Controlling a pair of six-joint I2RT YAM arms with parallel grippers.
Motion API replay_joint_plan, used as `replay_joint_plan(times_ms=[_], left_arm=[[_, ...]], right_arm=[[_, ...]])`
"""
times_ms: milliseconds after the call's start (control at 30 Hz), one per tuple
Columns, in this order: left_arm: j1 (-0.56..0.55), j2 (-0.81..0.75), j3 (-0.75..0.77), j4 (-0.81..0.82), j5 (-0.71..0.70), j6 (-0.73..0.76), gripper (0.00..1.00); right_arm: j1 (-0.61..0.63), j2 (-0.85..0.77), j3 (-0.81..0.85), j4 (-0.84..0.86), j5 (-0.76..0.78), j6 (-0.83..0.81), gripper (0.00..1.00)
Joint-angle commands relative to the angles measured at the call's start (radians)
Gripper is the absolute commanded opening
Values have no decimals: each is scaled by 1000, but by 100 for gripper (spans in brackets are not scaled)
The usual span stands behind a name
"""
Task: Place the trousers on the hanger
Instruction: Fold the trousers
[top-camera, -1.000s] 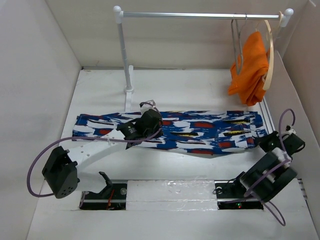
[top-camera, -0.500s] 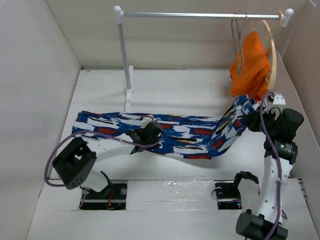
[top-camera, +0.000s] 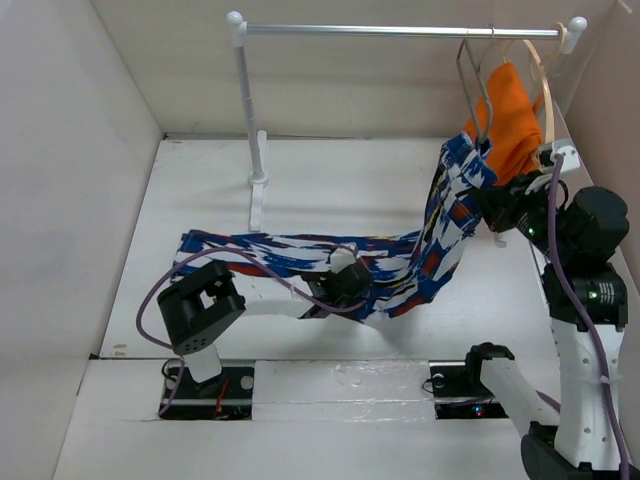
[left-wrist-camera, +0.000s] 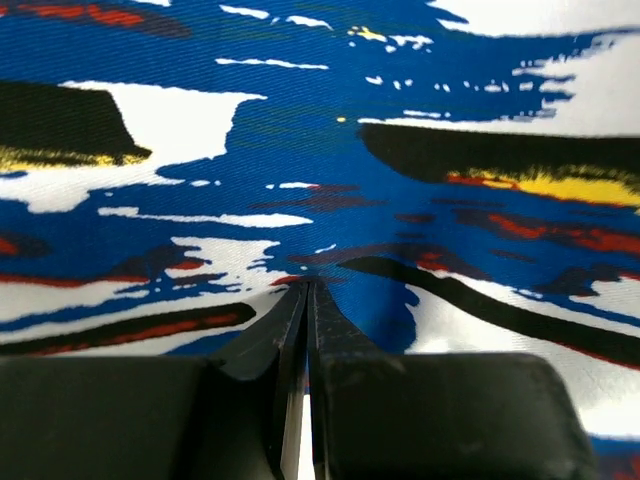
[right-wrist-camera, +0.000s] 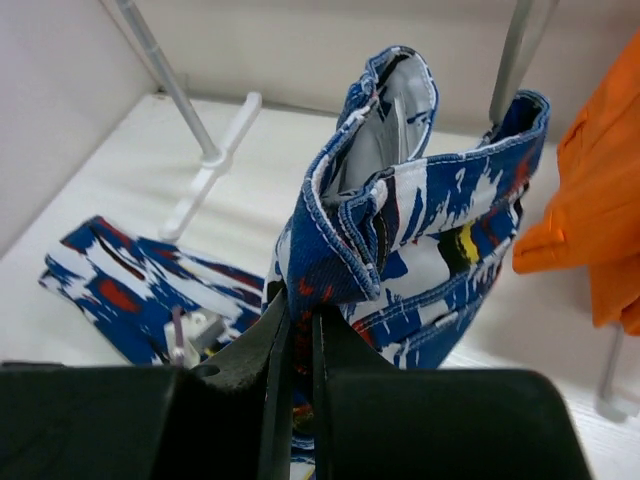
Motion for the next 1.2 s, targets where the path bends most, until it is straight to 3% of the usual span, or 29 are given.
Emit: replay_joint_plan(times_ms=[0, 233, 333, 433, 533, 567, 633, 733, 767, 833, 867, 967, 1100, 1167], left_arm=[[-88, 150, 63, -25, 56, -65, 0], [-144, 304, 313, -36, 80, -45, 0], [-153, 281, 397, -123, 24, -31, 0], [-144, 118, 334, -180, -92, 11, 0], [-124, -120, 224, -285, -260, 10, 19], [-98, -191, 194, -366, -298, 1, 31], [-61, -391, 141, -466, -429, -63, 36], [54, -666, 134, -675, -576, -163, 38], [94, -732, 145, -745, -604, -174, 43], [206, -901, 192, -746, -660, -103, 47], [255, -969, 262, -714, -691, -64, 57], [266, -995, 353, -727, -771, -38, 62], [266, -937, 492, -772, -889, 5, 66], [266, -934, 513, -737, -898, 33, 67]], right_arm=[[37, 57, 141, 159, -13, 65, 0], [121, 122, 191, 228, -8, 101, 0], [206, 151, 177, 256, 13, 101, 0], [334, 172, 130, 341, 50, 125, 0], [502, 214, 132, 366, 154, 95, 0], [543, 229, 134, 366, 201, 87, 0], [646, 257, 131, 384, 240, 79, 0], [749, 332, 129, 458, 269, 78, 0], [778, 379, 134, 482, 297, 67, 0], [863, 438, 155, 507, 323, 47, 0], [916, 537, 172, 532, 349, 37, 0], [997, 608, 174, 597, 389, 23, 0], [1109, 926, 252, 690, 409, 21, 0], [1155, 1057, 368, 713, 375, 12, 0]])
